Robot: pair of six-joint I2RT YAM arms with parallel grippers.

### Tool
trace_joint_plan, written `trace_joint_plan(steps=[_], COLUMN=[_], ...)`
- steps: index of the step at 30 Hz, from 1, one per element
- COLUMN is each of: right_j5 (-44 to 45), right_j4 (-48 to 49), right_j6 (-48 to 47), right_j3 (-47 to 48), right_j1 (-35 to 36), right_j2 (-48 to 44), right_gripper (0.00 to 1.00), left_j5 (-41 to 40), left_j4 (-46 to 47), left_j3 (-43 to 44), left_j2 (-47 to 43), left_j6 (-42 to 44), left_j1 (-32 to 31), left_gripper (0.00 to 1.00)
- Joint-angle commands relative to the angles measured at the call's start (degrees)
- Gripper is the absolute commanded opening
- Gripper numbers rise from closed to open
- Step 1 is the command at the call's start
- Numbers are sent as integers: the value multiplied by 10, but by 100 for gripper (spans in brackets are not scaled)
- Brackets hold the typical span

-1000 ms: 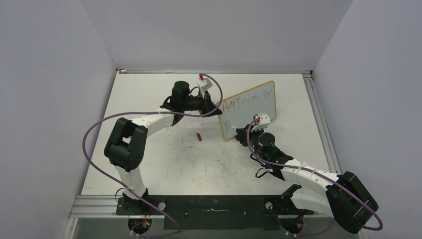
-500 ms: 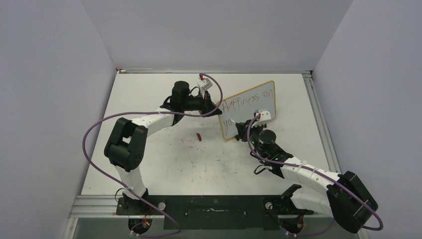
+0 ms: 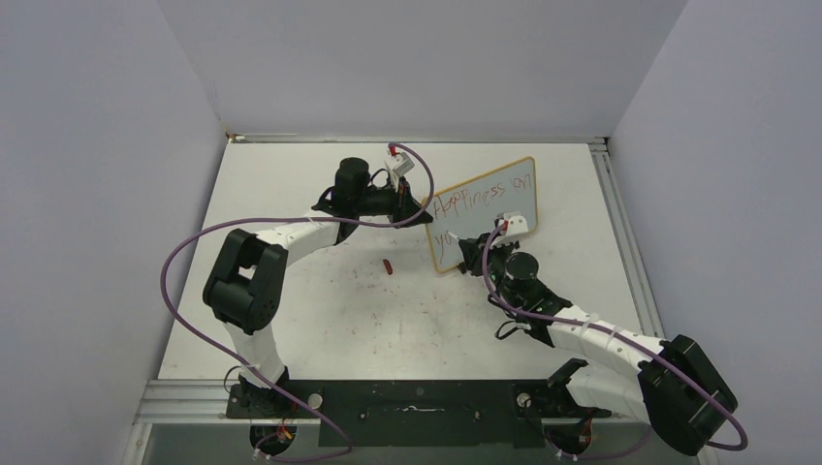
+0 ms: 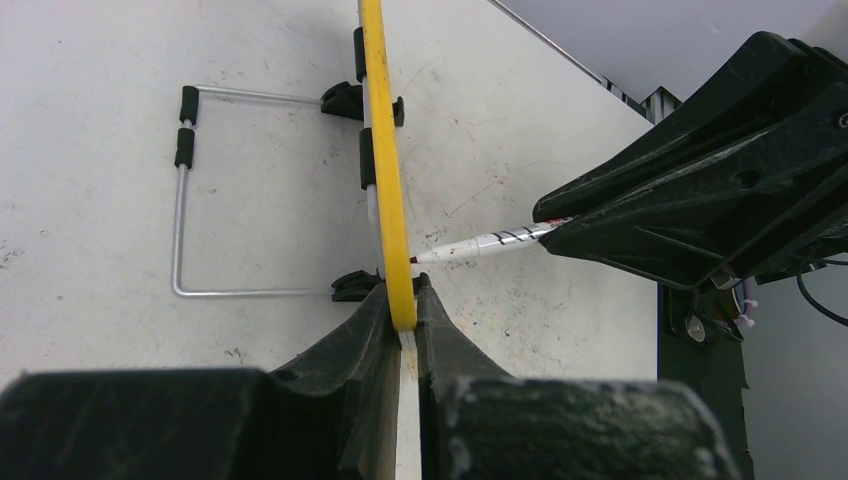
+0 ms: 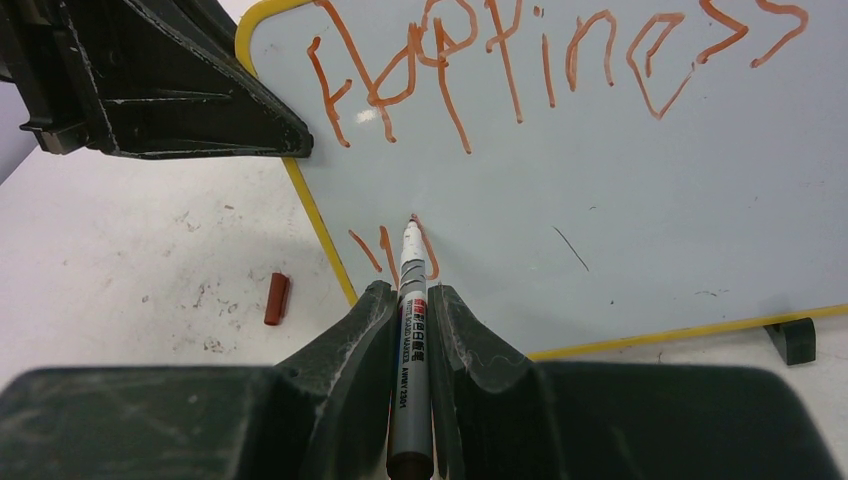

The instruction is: Write a sentence on the whiteboard

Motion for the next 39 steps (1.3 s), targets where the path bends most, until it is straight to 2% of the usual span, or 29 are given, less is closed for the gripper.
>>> trace_joint_plan(steps=[1,8,24,39], right_j5=[-6,23,4,22], right_j4=[9,-1,52,18], right_j6=[-1,-15,-20,-8], right_j3=[-4,-10,-4,-50], right_j1=[-1,-8,-20,-20], right_j2=[-22,-48,3,-8], right_gripper=[5,5,5,5], left_j5=[26,25,24,24], left_j4=[13,14,13,13], left_j3=[17,18,17,17], left_j2=[-13,-13,-15,-14], left_j6=[-5,-9,-7,-7], left_j1=[-5,-6,-8,-8], left_gripper=[0,0,0,0])
